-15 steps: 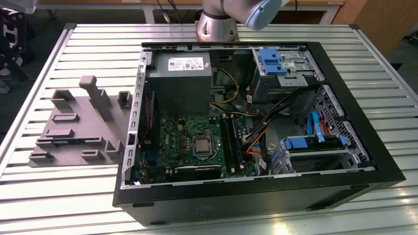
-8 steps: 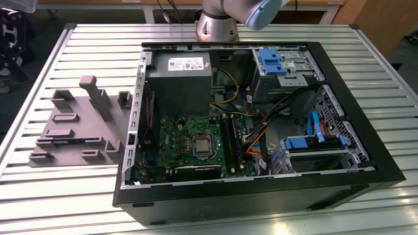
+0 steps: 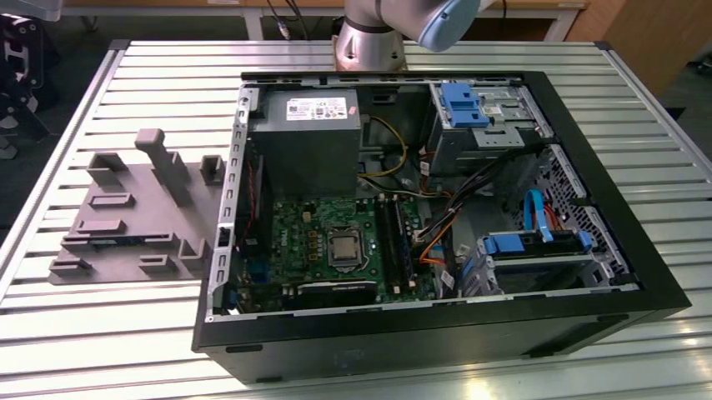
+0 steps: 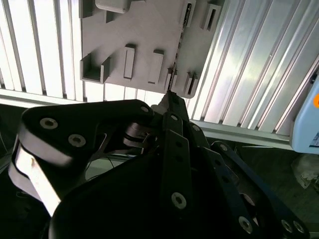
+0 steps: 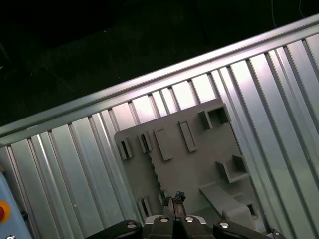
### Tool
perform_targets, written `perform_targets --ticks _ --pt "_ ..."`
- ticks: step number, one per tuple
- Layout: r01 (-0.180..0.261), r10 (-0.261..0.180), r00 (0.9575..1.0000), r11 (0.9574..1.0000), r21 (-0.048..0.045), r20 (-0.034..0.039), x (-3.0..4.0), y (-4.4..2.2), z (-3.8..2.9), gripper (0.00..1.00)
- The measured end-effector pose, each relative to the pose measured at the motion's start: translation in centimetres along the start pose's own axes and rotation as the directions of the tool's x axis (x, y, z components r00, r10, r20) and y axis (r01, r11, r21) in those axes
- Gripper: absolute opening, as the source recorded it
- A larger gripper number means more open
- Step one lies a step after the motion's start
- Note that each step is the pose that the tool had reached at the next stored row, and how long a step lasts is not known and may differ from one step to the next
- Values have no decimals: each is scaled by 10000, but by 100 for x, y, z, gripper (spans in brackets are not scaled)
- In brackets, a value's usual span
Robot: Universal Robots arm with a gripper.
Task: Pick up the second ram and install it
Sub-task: 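Pick up the second ram and move it above second insertion slot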
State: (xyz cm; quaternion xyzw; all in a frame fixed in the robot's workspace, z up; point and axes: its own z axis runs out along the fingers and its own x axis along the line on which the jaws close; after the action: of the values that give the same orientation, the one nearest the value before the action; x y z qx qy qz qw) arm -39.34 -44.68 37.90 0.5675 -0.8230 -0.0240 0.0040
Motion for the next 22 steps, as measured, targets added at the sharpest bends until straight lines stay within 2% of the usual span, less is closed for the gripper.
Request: perform_targets --ticks 22 --pt "494 -494 9988 9988 -10 -22 0 0 0 11"
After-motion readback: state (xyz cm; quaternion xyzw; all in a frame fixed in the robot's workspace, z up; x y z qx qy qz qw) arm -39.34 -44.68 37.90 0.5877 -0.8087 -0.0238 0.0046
